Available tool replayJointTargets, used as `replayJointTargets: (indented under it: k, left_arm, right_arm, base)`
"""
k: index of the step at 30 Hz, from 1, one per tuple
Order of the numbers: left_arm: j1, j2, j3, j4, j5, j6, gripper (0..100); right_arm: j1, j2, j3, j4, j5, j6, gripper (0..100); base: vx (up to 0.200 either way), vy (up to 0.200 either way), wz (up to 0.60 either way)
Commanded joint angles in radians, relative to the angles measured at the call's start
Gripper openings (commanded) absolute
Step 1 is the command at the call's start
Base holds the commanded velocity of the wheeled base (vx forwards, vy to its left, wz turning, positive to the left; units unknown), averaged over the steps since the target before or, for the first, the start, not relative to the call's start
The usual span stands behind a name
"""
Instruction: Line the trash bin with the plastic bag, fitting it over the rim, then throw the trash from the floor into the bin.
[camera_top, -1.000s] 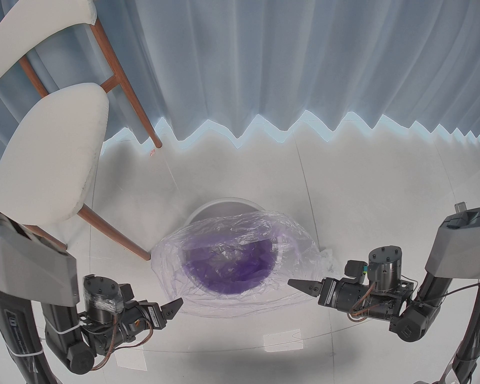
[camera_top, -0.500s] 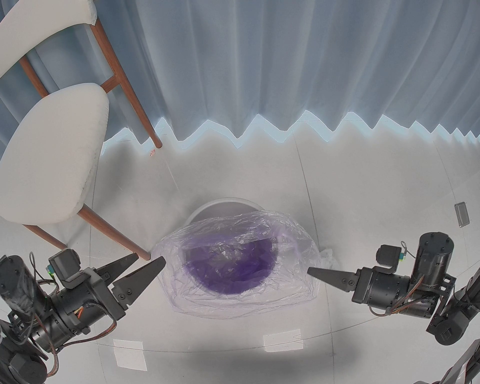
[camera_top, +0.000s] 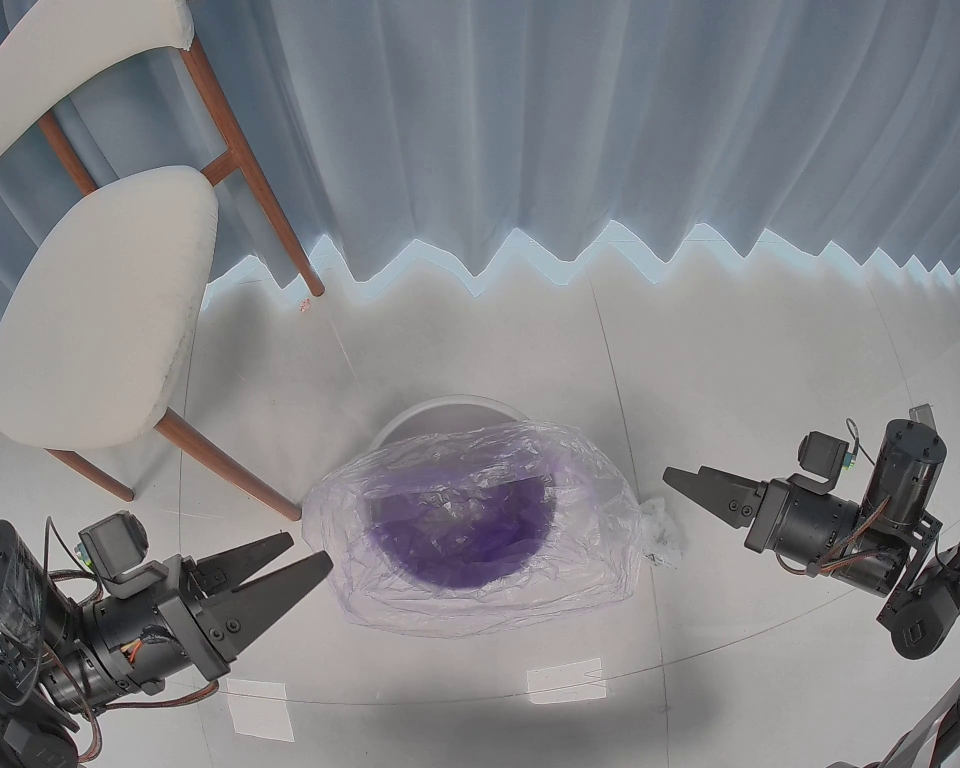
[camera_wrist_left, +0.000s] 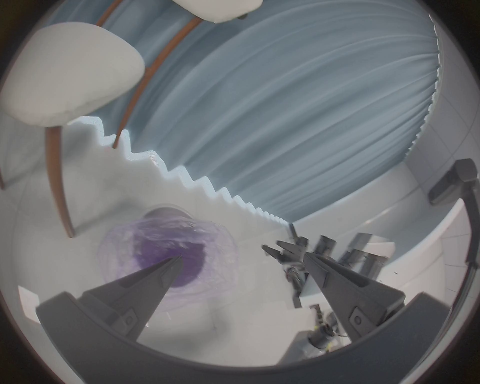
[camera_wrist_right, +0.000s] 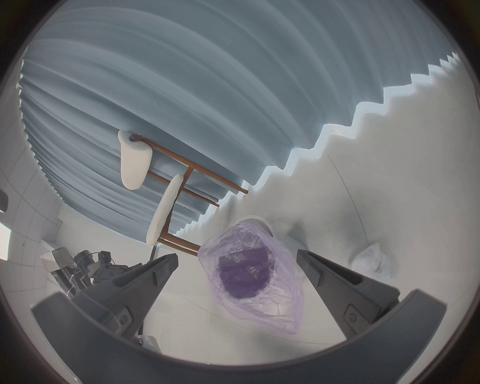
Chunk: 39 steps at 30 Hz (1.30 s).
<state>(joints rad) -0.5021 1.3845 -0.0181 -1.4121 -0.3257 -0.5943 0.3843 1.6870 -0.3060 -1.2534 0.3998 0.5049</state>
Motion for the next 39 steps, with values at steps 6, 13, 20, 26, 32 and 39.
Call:
replayJointTargets:
  k: [6, 13, 20, 26, 32, 39]
  left_arm:
    - [0.185, 0.169, -0.284, 0.142, -0.217, 0.106, 100]
    - [0.152, 0.277, -0.396, 0.280, -0.222, 0.257, 100]
    - [0.145, 0.324, -0.398, 0.275, -0.207, 0.260, 100]
    - [0.148, 0.354, -0.375, 0.277, -0.180, 0.261, 100]
    - [0.180, 0.432, -0.410, 0.277, -0.193, 0.280, 100]
    - [0.223, 0.636, -0.526, 0.266, -0.257, 0.412, 100]
  right_arm:
    - [-0.064, 0.122, -0.059, -0.052, 0.074, -0.126, 100]
    - [-0.067, 0.154, -0.059, -0.087, 0.129, -0.120, 100]
    - [-0.090, 0.192, -0.050, -0.107, 0.133, -0.132, 100]
    - [-0.076, 0.316, -0.048, -0.202, 0.140, -0.169, 100]
    - [-0.076, 0.434, -0.051, -0.313, 0.200, -0.174, 100]
    - [-0.054, 0.462, -0.068, -0.314, 0.209, -0.169, 100]
  base:
    - [0.000, 0.000, 0.00]
    - [0.171, 0.000, 0.00]
    - [0.171, 0.000, 0.00]
    - [0.000, 0.000, 0.00]
    - [0.000, 0.000, 0.00]
    - [0.000, 0.000, 0.00]
